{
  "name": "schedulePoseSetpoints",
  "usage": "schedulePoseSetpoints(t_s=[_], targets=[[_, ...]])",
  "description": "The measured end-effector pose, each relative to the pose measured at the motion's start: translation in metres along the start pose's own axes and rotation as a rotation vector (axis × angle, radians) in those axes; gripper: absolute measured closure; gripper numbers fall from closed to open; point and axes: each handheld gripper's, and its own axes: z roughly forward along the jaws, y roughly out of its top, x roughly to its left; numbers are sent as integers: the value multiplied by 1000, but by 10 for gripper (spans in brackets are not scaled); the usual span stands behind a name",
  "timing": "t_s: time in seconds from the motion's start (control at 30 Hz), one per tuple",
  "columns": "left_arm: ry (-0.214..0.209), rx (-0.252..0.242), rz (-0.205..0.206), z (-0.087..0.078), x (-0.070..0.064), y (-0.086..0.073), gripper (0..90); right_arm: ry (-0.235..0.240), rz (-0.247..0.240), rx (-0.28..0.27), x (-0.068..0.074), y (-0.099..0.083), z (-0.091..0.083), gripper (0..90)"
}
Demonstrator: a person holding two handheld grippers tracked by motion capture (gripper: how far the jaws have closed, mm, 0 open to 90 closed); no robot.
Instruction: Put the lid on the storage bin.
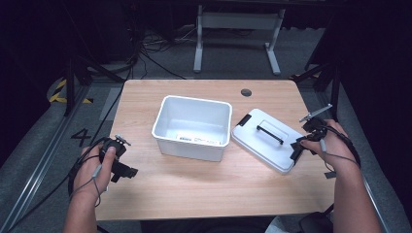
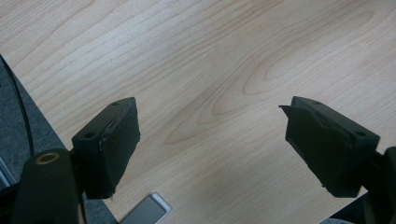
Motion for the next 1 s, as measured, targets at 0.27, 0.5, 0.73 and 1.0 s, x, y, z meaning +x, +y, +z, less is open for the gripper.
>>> schedulePoseSetpoints(t_s=[0.27,0.5,0.73,1.0], targets=[[-23,-27,38,-2,-3,2,180,16,0,7,0,-1,2,612],[-29,-17,59,1,-6,5,179,13,-28,-9,7,10,3,592],[-16,-37,83,7,-8,10,188,-15,-128,31,22,43,1,557],[-21,-48,92,2,-6,9,178,-14,-190,79,35,67,14,523]])
